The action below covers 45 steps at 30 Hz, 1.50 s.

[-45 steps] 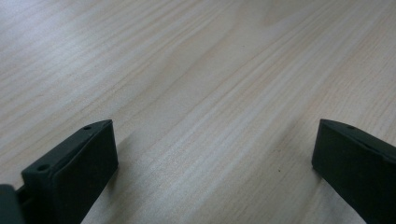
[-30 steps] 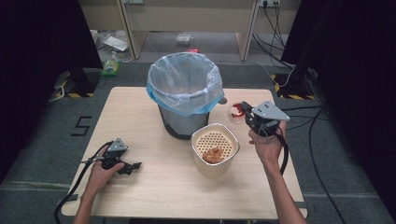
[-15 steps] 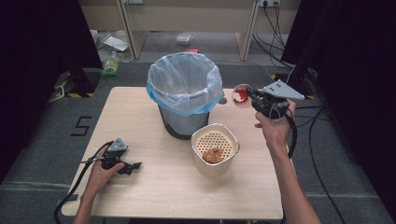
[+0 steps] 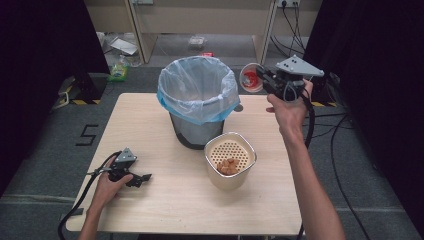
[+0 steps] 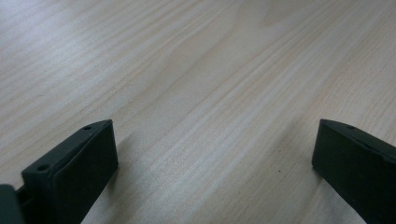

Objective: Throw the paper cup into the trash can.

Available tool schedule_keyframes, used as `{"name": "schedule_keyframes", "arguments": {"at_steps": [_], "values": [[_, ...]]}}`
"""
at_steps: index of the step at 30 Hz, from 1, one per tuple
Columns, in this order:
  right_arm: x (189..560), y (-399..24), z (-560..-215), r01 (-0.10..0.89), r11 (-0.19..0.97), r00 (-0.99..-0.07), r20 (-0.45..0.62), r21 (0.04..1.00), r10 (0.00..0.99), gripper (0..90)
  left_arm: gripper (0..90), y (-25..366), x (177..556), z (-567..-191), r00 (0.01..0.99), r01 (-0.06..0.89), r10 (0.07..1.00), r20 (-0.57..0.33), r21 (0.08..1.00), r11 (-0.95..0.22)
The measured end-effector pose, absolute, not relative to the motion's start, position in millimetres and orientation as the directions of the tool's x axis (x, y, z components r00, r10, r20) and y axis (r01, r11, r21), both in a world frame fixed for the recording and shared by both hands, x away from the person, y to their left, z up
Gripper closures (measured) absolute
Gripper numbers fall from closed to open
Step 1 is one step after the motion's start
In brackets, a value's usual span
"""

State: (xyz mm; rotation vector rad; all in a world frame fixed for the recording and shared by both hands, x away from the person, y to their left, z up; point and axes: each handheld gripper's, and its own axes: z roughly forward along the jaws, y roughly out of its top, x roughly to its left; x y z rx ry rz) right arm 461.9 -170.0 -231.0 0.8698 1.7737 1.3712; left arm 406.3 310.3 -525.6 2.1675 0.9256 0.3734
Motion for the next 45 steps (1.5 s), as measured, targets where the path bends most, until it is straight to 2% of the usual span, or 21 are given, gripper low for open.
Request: {"name": "schedule_keyframes", "arguments": {"at_steps": [7, 18, 22, 24, 33, 45], "values": [[474, -133, -215, 0.068, 0.216, -0.558, -0.143, 0.974, 0.817, 86.3, 0.0, 310, 406, -526, 0.698, 0.502, 0.716, -0.02, 0.728, -0.468], [506, -61, -231, 0.117, 0.257, -0.636, -0.126, 0.959, 0.761, 84.6, 0.0, 310, 406, -526, 0.698, 0.501, 0.716, -0.02, 0.728, -0.468], [518, -50, -239, 0.172, 0.27, -0.653, -0.096, 0.947, 0.751, 76.7, 0.0, 310, 406, -526, 0.698, 0.502, 0.716, -0.02, 0.727, -0.469], [522, -47, -242, 0.207, 0.269, -0.636, -0.08, 0.941, 0.768, 67.2, 0.0, 310, 406, -526, 0.698, 0.502, 0.716, -0.021, 0.727, -0.469], [515, -62, -240, 0.227, 0.257, -0.627, -0.061, 0.94, 0.777, 60.6, 0.0, 310, 406, -526, 0.698, 0.501, 0.716, -0.02, 0.728, -0.468], [488, -128, -243, 0.246, 0.257, -0.586, -0.068, 0.935, 0.807, 51.8, 0.0, 310, 406, -526, 0.698, 0.501, 0.716, -0.02, 0.728, -0.468]]}}
